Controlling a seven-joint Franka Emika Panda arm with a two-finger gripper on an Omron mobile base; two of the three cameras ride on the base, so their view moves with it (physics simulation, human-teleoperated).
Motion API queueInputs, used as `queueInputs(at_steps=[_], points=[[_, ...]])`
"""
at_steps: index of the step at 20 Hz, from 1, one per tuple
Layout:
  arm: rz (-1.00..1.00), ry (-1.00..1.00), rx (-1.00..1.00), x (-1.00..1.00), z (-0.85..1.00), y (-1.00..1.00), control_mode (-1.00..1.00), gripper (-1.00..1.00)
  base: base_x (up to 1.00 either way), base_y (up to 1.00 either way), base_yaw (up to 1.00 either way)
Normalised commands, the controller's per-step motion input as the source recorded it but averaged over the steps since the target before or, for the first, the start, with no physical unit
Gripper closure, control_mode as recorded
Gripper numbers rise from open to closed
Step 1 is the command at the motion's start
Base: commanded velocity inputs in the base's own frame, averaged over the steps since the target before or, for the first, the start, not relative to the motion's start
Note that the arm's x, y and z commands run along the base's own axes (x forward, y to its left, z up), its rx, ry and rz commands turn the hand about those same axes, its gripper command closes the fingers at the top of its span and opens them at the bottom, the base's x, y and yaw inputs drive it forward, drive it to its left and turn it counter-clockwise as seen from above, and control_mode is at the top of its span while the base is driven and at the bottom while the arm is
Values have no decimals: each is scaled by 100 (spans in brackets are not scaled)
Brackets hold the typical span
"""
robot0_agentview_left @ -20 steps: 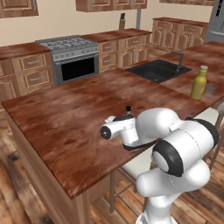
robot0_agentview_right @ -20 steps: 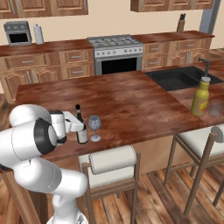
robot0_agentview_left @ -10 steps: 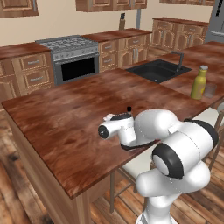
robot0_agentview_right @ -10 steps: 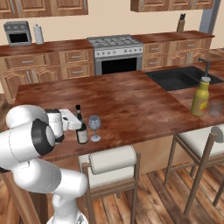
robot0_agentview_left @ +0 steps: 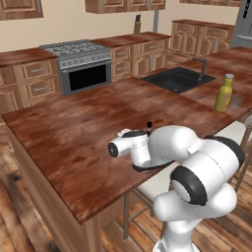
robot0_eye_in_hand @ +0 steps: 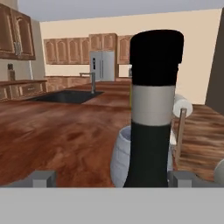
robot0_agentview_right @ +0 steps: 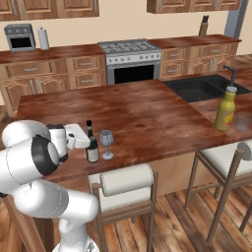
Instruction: There is a wine glass and glass cup on the dining counter. Place the wine bottle next to the wine glass and the juice bottle next to the glass cup.
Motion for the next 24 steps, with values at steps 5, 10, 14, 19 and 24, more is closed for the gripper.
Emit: queueInputs(at_steps=[5,10,14,19,24], points=[[-16,-2,0,-5,-14,0,-100,-100,0,0,0],[-17,-4,0,0,-12,2,-100,-100,0,0,0],[-16,-5,0,0,-11,1,-100,-100,0,0,0],[-16,-6,0,-5,-12,10,-100,-100,0,0,0],[-17,-9,0,-19,-12,10,-100,-100,0,0,0]])
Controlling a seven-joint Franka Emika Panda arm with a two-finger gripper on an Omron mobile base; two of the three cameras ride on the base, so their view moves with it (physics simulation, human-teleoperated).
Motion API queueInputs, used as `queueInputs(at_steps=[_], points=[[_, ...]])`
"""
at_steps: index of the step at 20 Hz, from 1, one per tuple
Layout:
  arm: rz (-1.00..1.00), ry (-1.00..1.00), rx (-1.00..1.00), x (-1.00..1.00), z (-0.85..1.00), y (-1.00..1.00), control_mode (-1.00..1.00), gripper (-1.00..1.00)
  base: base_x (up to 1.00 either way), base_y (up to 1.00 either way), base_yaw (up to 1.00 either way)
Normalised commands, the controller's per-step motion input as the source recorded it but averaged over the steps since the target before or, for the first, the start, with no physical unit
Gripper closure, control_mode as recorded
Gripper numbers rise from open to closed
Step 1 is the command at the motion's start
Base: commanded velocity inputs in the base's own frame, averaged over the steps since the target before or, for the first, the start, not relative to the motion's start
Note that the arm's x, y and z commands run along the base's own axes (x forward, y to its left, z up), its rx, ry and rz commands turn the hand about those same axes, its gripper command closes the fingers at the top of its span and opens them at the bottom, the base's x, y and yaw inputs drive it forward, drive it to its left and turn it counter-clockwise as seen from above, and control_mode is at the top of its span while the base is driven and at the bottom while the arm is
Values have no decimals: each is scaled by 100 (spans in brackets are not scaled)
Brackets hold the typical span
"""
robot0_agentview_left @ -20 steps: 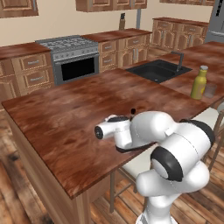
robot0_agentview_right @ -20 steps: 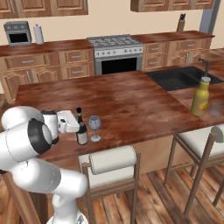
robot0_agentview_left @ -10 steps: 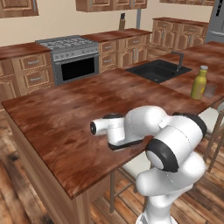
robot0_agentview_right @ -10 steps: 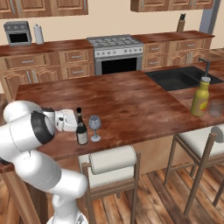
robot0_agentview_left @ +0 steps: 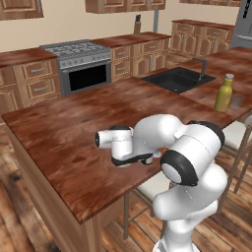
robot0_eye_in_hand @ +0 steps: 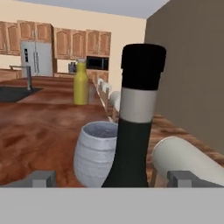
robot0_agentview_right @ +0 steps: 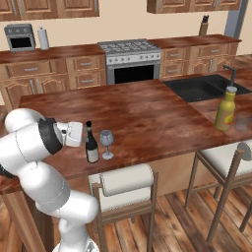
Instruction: There is a wine glass and glass cup on the dining counter. Place the wine bottle next to the wine glass and the juice bottle next to the glass cup.
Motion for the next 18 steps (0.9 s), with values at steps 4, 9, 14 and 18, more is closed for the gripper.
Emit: queueInputs(at_steps=[4,9,14,18], points=[[-16,-10,0,-18,-12,12,-100,-100,0,0,0],[-12,-13,0,-11,-9,17,-100,-100,0,0,0],[-6,-16,0,-23,-4,12,-100,-100,0,0,0],[-1,-16,0,-38,-3,6,-100,-100,0,0,0]])
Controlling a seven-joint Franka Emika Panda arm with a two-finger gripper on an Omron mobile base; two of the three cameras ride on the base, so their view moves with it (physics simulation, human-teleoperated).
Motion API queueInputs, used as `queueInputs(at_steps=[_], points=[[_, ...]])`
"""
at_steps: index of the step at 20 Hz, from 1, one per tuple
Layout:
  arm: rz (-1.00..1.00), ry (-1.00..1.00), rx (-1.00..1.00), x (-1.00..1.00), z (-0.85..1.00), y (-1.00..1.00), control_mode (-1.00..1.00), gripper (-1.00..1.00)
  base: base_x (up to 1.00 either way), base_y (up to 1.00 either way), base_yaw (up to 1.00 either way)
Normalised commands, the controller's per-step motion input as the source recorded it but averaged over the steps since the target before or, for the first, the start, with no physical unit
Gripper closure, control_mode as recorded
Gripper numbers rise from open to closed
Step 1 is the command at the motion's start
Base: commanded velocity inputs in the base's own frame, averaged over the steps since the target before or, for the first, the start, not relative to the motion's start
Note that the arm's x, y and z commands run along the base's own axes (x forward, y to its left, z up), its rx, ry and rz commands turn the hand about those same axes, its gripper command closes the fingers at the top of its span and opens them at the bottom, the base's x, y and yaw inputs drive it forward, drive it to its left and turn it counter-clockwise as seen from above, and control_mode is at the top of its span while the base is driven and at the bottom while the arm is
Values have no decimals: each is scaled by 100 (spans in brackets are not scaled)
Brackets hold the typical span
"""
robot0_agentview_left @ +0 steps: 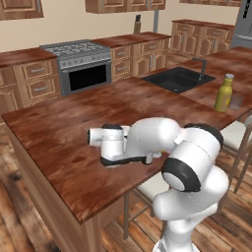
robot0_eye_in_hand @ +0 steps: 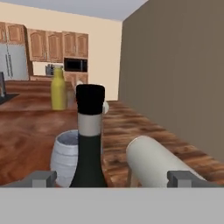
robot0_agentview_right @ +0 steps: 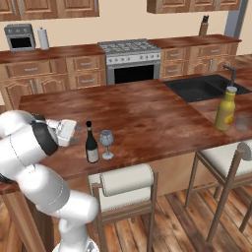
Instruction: There is a wine glass and glass cup on the dining counter. Place the wine bottle next to the wine glass and the juice bottle next to the glass cup.
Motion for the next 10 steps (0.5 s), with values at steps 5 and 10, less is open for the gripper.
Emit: queueInputs(at_steps=[5,10], points=[[4,-13,1,-48,-2,5,-100,-100,0,0,0],[21,0,20,-41,21,-6,-100,-100,0,0,0]])
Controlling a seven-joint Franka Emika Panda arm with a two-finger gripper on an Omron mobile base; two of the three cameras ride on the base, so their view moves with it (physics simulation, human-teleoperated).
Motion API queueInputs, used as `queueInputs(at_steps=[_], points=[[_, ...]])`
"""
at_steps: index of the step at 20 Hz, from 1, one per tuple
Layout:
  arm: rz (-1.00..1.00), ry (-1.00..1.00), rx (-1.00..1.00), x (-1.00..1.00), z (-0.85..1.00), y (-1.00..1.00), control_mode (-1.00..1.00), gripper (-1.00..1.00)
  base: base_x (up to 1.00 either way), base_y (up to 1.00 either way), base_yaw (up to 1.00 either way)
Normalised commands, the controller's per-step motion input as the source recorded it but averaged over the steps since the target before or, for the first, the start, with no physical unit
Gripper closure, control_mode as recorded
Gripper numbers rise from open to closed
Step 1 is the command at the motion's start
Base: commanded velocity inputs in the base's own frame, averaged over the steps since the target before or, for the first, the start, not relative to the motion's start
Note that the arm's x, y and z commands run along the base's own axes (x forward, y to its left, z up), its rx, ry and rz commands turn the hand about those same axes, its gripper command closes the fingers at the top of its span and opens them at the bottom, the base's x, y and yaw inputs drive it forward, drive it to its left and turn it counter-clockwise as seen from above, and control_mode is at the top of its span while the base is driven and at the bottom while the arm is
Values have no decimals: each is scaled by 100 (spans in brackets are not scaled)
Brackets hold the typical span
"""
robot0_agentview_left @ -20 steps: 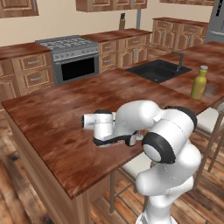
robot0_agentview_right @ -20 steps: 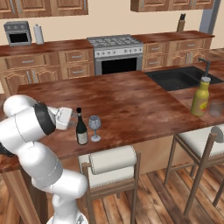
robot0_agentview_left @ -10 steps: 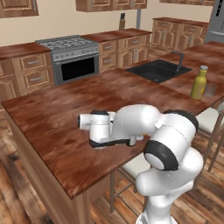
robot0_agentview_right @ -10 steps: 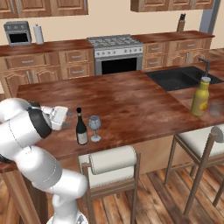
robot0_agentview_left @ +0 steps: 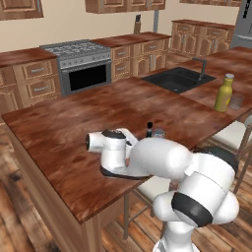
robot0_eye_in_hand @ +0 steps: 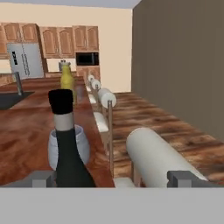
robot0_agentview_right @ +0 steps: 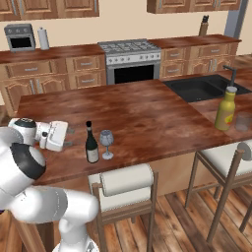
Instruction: There is a wine glass and glass cup on the dining counter. Place the wine bottle next to the wine glass and the juice bottle next to the glass cup.
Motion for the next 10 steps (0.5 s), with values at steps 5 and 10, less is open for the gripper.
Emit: queueInputs(at_steps=[5,10], points=[[33,12,27,-35,48,-8,-100,-100,0,0,0],[37,21,12,-44,41,-6,-100,-100,0,0,0]])
